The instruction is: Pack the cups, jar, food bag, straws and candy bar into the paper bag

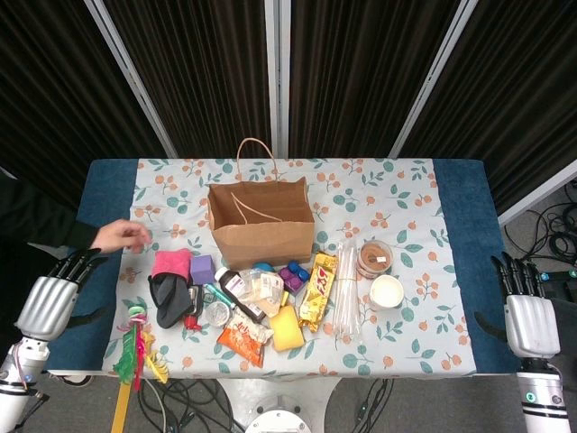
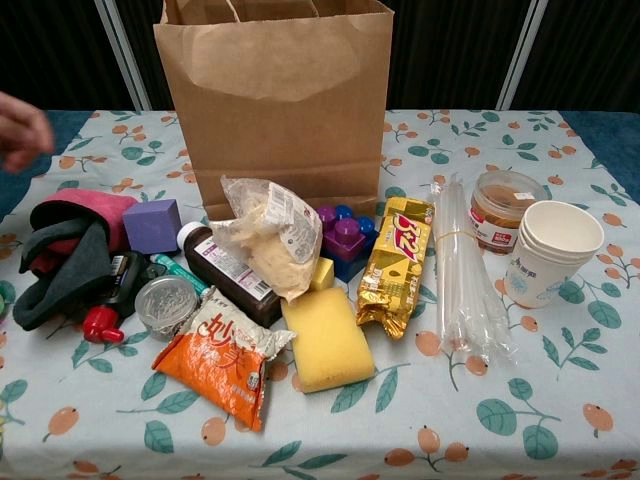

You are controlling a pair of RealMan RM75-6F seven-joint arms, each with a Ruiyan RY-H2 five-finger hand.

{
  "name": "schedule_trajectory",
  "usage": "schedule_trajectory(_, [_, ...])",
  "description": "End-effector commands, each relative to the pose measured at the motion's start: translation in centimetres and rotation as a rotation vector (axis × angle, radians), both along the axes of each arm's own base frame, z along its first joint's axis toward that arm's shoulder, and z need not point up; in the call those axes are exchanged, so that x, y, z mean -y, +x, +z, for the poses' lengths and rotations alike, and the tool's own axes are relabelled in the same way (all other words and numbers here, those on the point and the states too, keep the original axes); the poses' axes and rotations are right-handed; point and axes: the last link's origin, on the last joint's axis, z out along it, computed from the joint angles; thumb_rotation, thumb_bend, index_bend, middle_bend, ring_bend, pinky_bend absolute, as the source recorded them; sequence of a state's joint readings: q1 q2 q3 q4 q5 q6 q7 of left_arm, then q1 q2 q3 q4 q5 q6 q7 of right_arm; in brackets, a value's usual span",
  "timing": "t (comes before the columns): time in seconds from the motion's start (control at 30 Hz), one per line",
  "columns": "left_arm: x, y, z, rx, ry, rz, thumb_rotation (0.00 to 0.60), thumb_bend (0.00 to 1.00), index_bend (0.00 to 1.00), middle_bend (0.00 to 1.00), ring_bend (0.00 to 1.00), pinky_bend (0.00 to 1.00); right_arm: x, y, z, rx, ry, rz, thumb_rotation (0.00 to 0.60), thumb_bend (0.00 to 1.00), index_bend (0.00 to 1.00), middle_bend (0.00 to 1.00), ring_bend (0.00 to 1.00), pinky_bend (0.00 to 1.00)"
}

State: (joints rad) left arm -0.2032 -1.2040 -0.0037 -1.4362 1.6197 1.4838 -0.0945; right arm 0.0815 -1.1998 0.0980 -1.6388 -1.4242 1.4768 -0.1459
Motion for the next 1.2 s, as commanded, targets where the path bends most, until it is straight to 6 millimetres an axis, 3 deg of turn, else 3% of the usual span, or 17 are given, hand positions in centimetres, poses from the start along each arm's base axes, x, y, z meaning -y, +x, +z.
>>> schedule_trajectory(0.03, [-0.1,0.0,0.0,0.001,0.002,-0.003,0.6,0.13,0.24,0.24,0.16,0.25,0.2,0.1,-0.1,0.0,0.004,-0.001,0.6,0.11,0.0,0.02,0.0,0.0])
schedule_trajectory(0.33, [-0.1,0.4,-0.2,0.012,0.003,-0.025,0.6,0.13,0.23,0.24,0.15,0.25,1.0,1.6,-1.4,-0.004,0.154,0.013,0.6,0.1,0.0,0.02,0.0,0.0])
schedule_trajectory(0.5, [-0.3,0.1,-0.4,0.034,0.001,-0.007,0.6,0.13,0.23,0.24,0.16,0.25,1.5,3.9,-4.1,0.036,0.324,0.007,0.6,0.08,0.0,0.04,0.0,0.0])
schedule_trajectory(0.8, [-1.1,-0.7,-0.3,0.046,-0.003,0.001,0.6,0.13,0.23,0.24,0.16,0.25,4.1,7.4,-8.2,0.035,0.39,0.041,0.6,0.08,0.0,0.04,0.0,0.0])
schedule_trajectory(1.07, [-1.5,-1.4,0.0,0.057,0.008,0.02,0.6,0.13,0.23,0.24,0.15,0.25,5.9,8.0,-11.3,0.011,0.412,0.02,0.6,0.08,0.01,0.07,0.0,0.01])
schedule_trajectory(1.2, [-1.8,-1.8,0.2,0.056,0.013,0.027,0.6,0.13,0.23,0.24,0.15,0.25,6.3,8.2,-12.6,0.003,0.414,0.013,0.6,0.1,0.08,0.13,0.0,0.09])
